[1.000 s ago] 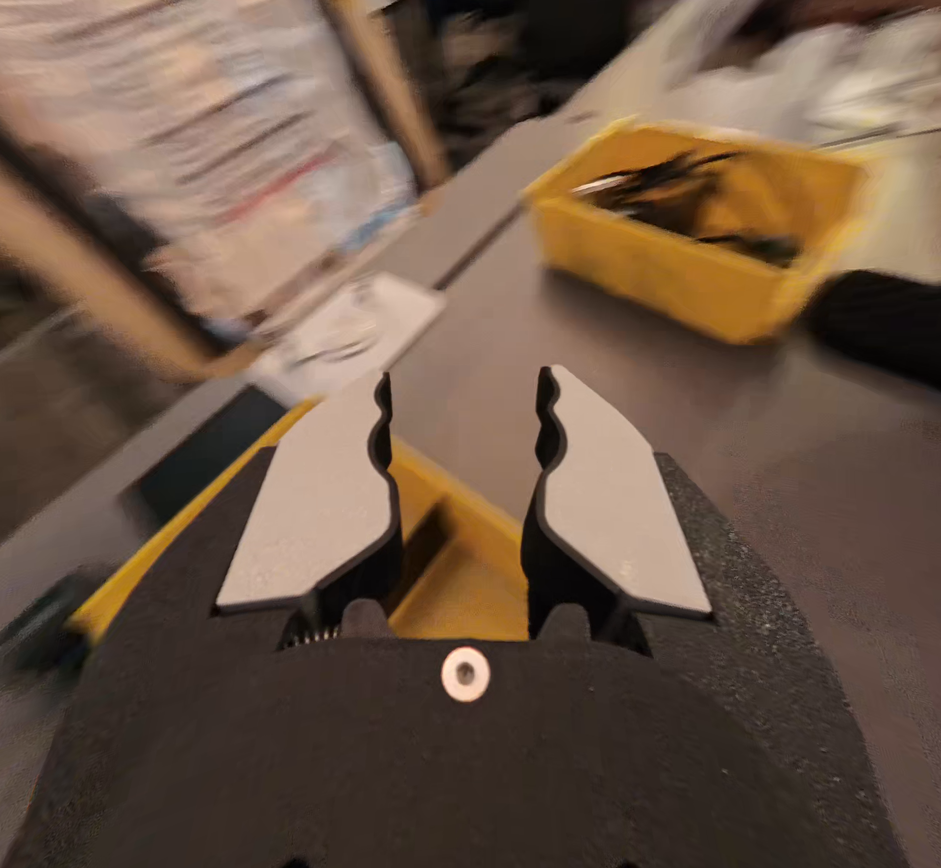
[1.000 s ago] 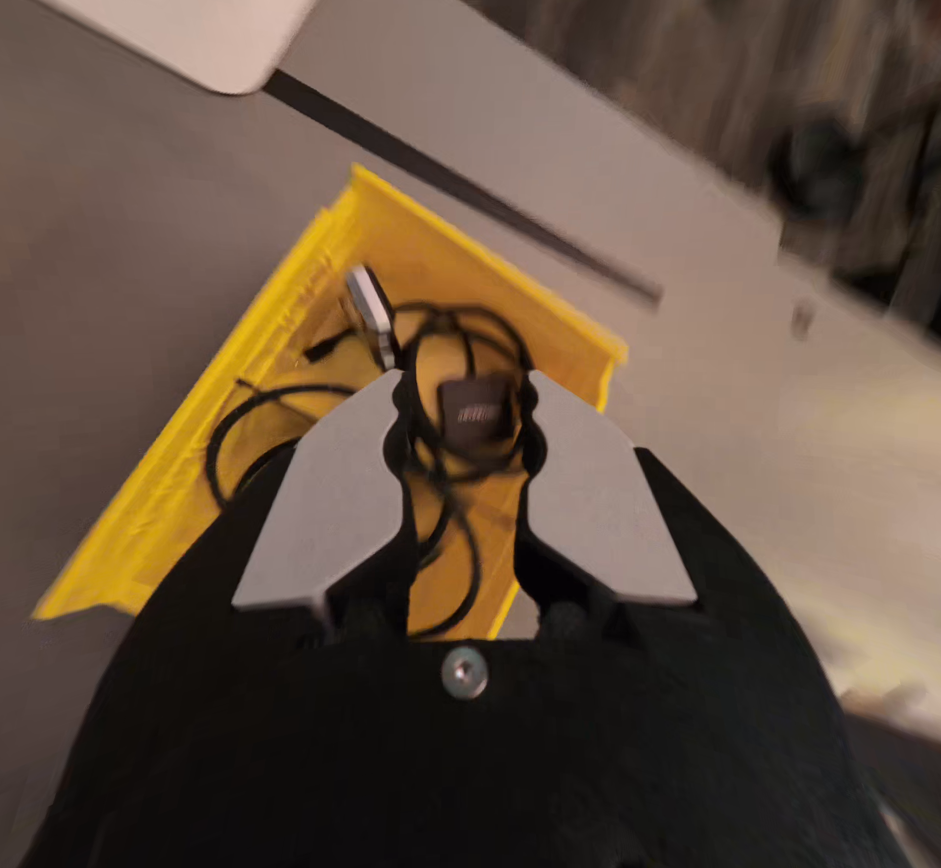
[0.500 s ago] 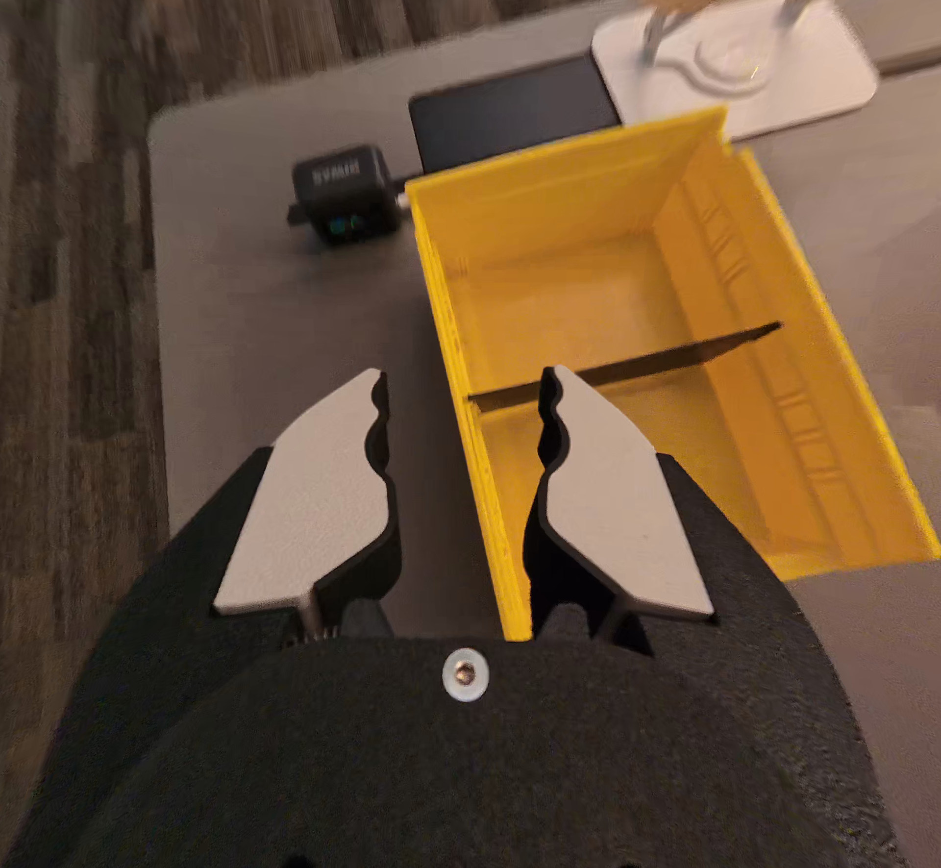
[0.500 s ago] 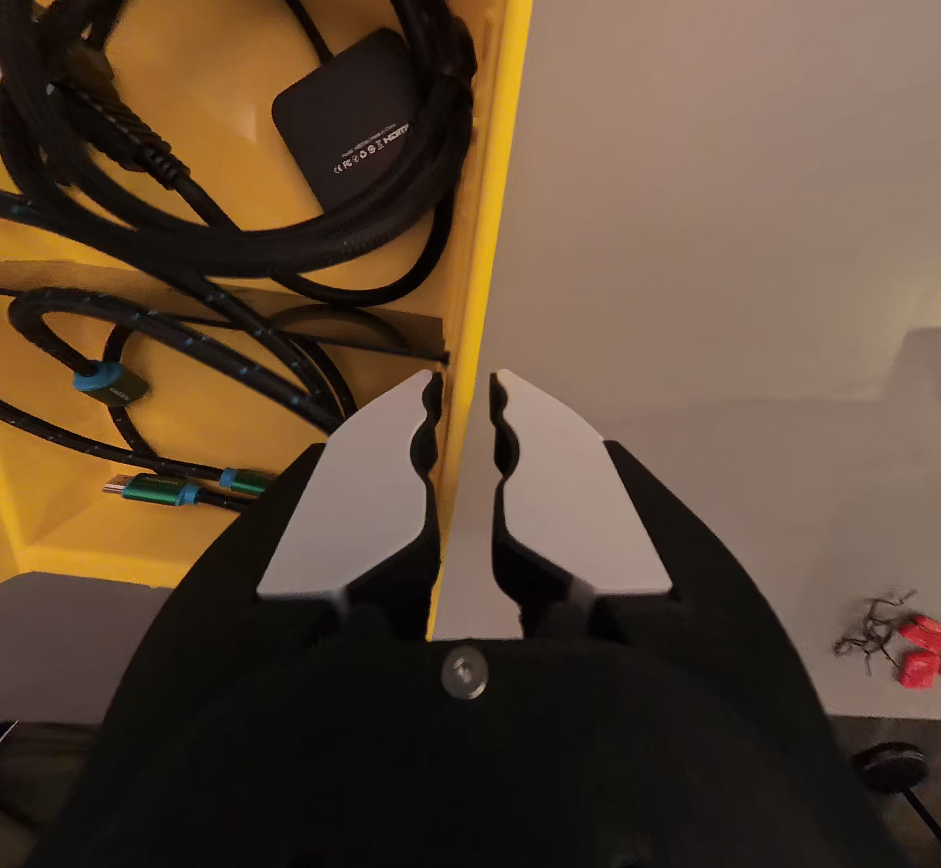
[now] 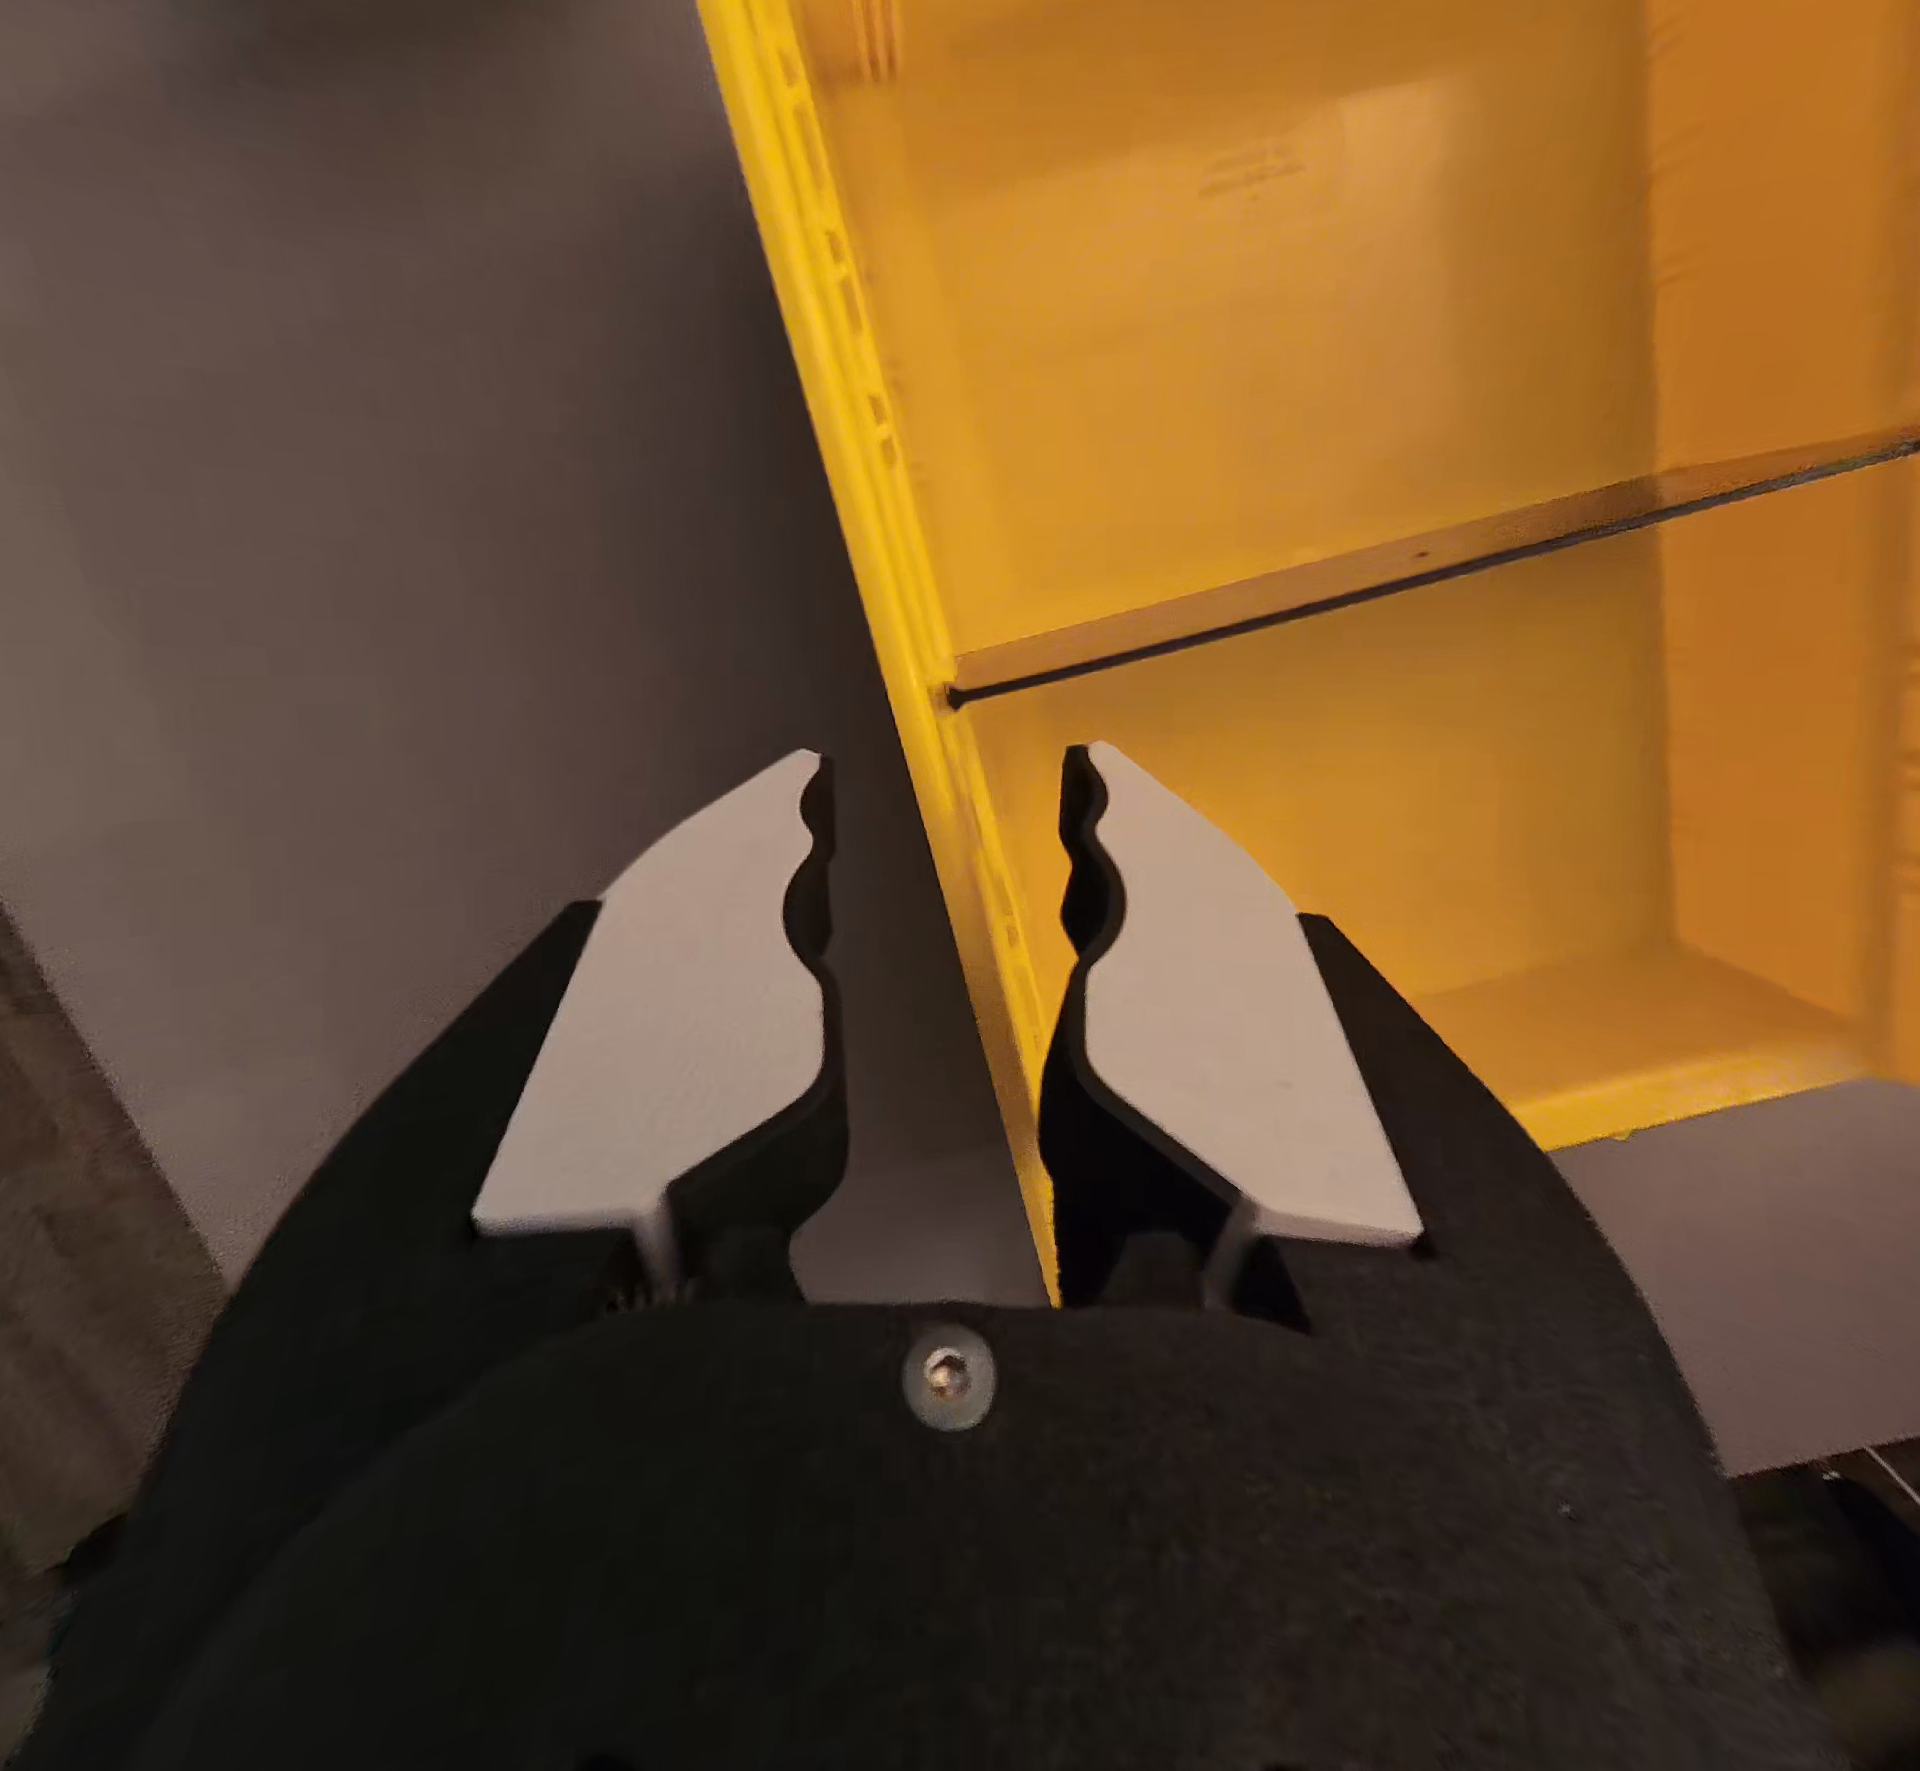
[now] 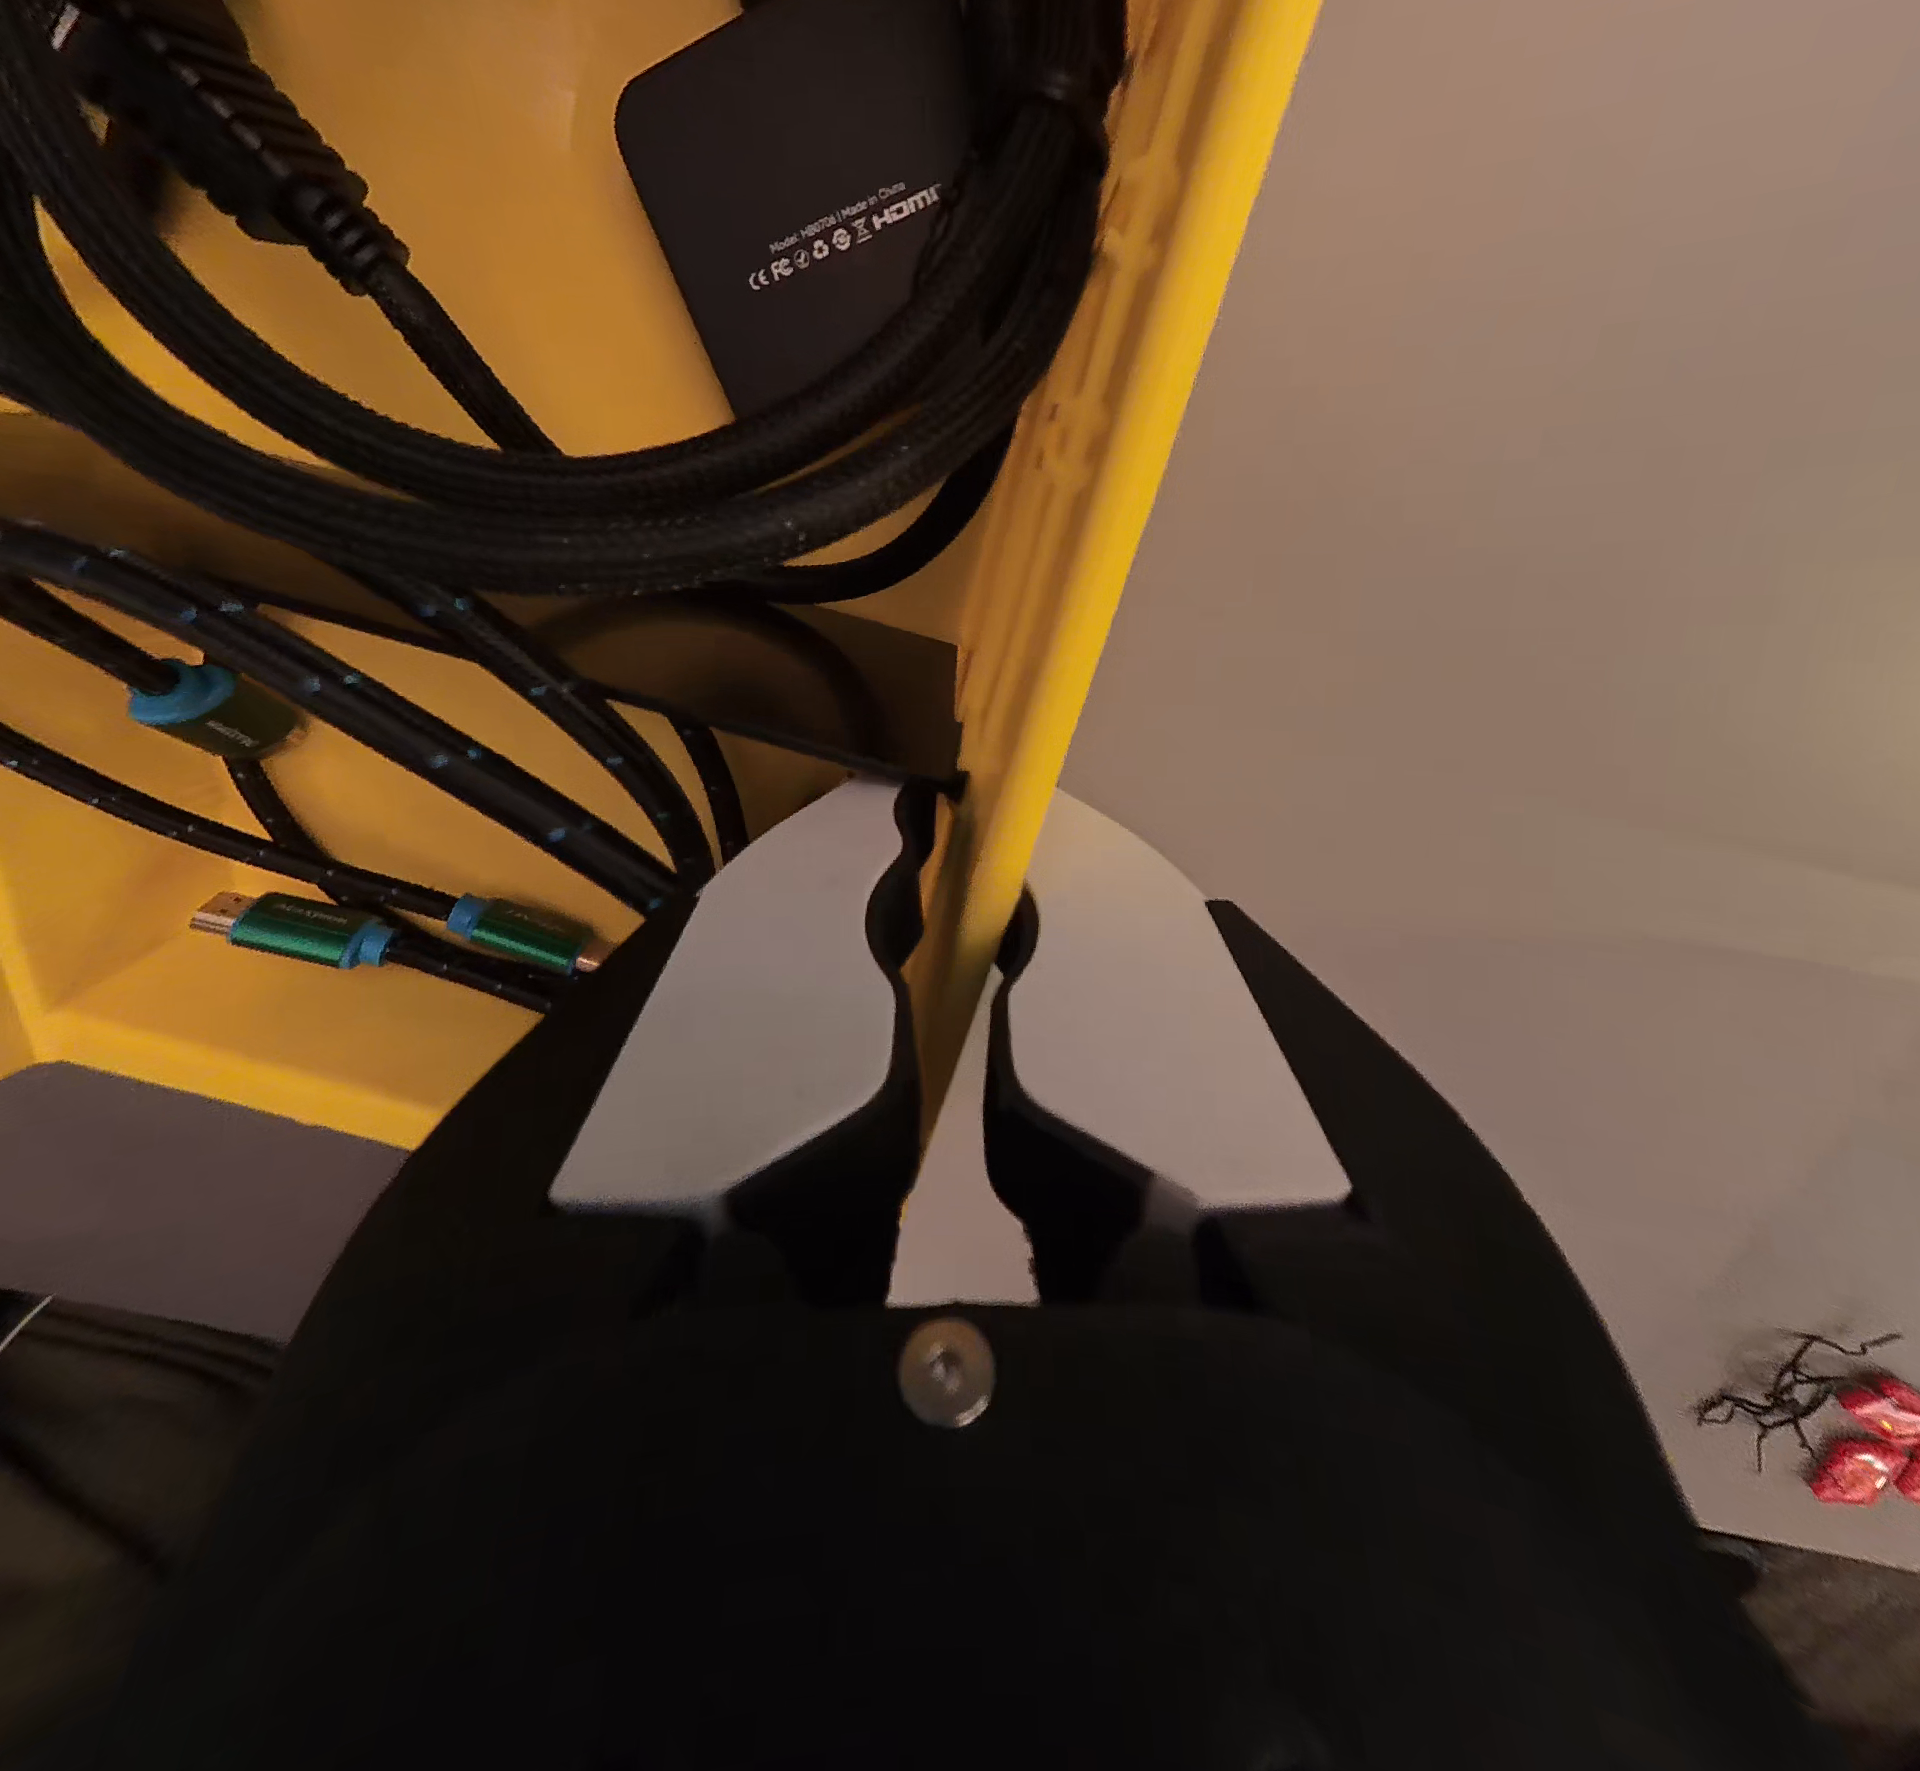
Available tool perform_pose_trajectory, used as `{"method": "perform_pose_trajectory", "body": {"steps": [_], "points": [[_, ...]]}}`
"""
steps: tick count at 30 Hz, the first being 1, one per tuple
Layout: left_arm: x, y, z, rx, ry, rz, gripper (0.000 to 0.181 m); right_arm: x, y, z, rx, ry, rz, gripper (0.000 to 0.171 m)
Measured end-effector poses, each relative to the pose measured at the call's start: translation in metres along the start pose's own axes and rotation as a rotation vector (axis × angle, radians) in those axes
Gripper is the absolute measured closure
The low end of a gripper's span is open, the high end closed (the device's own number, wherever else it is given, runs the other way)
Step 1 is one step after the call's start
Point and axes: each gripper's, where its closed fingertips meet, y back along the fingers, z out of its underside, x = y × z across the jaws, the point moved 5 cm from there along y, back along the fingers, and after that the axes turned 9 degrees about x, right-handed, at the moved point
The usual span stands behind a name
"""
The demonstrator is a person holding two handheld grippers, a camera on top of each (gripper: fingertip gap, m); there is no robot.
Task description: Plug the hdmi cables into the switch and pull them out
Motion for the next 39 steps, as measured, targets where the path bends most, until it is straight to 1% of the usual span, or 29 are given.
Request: {"method": "perform_pose_trajectory", "body": {"steps": [4,5,7,10,12,17,21,27,32,35,39], "points": [[0.007,-0.010,0.006,-0.068,-0.005,0.084,0.150,-0.028,-0.004,-0.006,-0.041,0.050,-0.025,0.164],[0.009,-0.012,0.007,-0.089,-0.018,0.081,0.149,-0.035,-0.006,-0.008,-0.052,0.066,-0.021,0.164],[0.009,-0.014,0.010,-0.133,-0.070,0.025,0.152,-0.048,-0.008,-0.013,-0.071,0.121,-0.002,0.163],[0.012,-0.019,0.018,-0.250,-0.186,-0.069,0.155,-0.069,-0.013,-0.020,-0.076,0.158,-0.027,0.164],[0.017,-0.020,0.020,-0.300,-0.254,-0.141,0.149,-0.084,-0.015,-0.023,-0.088,0.184,-0.032,0.164],[0.045,-0.023,0.017,-0.326,-0.313,-0.127,0.145,-0.115,-0.018,-0.022,-0.141,0.203,-0.039,0.164],[0.065,-0.026,0.014,-0.340,-0.383,-0.152,0.144,-0.133,-0.021,-0.024,-0.149,0.240,-0.049,0.163],[0.087,-0.021,0.025,-0.400,-0.385,-0.150,0.143,-0.145,-0.022,-0.025,-0.140,0.265,-0.043,0.163],[0.102,-0.019,0.031,-0.432,-0.420,-0.148,0.137,-0.148,-0.023,-0.025,-0.120,0.242,-0.044,0.162],[0.111,-0.017,0.033,-0.428,-0.421,-0.104,0.135,-0.149,-0.022,-0.025,-0.108,0.255,-0.063,0.161],[0.119,-0.013,0.036,-0.434,-0.397,-0.026,0.136,-0.149,-0.020,-0.022,-0.097,0.241,-0.136,0.158]]}}
